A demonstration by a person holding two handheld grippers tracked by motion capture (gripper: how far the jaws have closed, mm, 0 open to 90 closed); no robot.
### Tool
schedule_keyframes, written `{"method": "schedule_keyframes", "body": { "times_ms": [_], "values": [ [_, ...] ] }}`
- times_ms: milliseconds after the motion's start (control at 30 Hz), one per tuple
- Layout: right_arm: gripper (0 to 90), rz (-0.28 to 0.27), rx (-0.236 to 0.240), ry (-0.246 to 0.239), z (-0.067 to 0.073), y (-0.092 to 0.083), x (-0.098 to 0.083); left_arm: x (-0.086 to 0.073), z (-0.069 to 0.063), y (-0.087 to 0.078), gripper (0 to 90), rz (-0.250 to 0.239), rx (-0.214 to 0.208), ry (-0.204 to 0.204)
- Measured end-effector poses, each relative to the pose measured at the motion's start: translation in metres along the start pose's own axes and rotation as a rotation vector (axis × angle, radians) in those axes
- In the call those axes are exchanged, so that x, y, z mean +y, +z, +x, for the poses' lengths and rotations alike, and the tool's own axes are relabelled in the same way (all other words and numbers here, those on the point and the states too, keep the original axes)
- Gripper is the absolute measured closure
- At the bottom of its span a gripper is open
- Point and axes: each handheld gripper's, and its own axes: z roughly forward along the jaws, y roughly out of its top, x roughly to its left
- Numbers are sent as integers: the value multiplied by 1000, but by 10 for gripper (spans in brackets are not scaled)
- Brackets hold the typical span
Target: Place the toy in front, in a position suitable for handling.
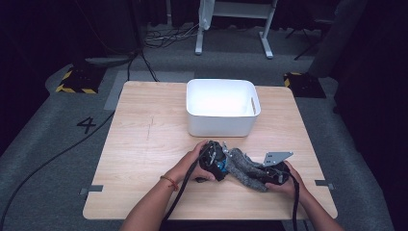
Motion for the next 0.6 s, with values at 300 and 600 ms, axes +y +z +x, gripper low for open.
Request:
{"method": "schedule_keyframes", "body": {
  "times_ms": [300,600],
  "values": [
    [745,6,-17,-5,-1,-3,-1,7,3,-1,238,58,-57,19],
    [746,2,-56,1,-5,-13,-8,2,0,-5,244,15,-28,52]
  ]
}}
